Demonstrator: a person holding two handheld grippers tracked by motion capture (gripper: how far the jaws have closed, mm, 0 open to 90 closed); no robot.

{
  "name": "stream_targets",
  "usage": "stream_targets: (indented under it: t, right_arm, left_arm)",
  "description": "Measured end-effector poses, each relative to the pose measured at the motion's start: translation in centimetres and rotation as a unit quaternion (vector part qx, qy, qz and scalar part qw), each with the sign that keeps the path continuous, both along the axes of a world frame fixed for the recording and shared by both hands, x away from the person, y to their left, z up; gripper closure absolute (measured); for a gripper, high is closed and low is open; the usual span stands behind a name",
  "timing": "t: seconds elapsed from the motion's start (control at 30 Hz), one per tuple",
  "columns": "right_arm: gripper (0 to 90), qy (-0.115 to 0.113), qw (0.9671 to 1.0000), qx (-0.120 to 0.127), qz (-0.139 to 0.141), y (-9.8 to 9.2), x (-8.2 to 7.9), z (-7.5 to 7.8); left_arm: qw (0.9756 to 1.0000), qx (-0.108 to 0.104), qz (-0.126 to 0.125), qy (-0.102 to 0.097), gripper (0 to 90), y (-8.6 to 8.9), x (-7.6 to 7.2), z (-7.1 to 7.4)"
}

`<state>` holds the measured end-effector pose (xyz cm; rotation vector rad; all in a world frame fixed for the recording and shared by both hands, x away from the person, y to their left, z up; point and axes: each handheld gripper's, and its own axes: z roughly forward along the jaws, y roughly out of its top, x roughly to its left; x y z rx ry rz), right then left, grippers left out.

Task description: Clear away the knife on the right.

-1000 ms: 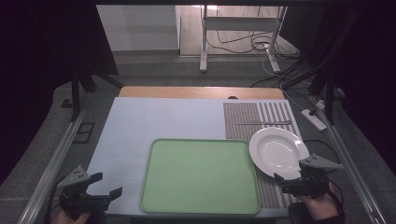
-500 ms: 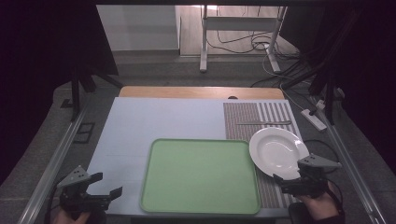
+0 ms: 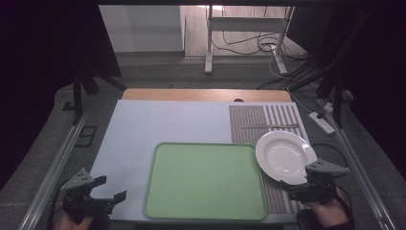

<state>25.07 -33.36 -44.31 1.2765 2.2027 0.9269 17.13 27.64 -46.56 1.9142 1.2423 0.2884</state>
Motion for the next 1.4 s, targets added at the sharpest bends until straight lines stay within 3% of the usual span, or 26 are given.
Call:
stream_targets:
  t: [0.17,0.53,0.97,1.4]
  right_arm:
    - [0.1,-0.011,0.9997,0.020,-0.004,0.0,0.3,0.2]
    - [0.1,-0.021,0.9995,0.017,0.019,1.0,1.3,0.4]
    - [0.1,-0.020,0.9991,0.019,0.032,1.6,2.9,0.4]
    - [0.1,-0.008,0.9993,0.021,0.029,2.1,5.6,0.2]
  left_arm:
    - [1.0000,0.000,0.001,0.001,4.2,0.0,0.0,0.0]
    - [1.0000,0.000,0.001,0.003,4.3,0.0,0.1,0.0]
    - [1.0000,0.000,0.002,0.005,4.3,0.0,0.1,0.0]
    - [1.0000,0.000,0.002,0.006,4.3,0.0,0.1,0.0]
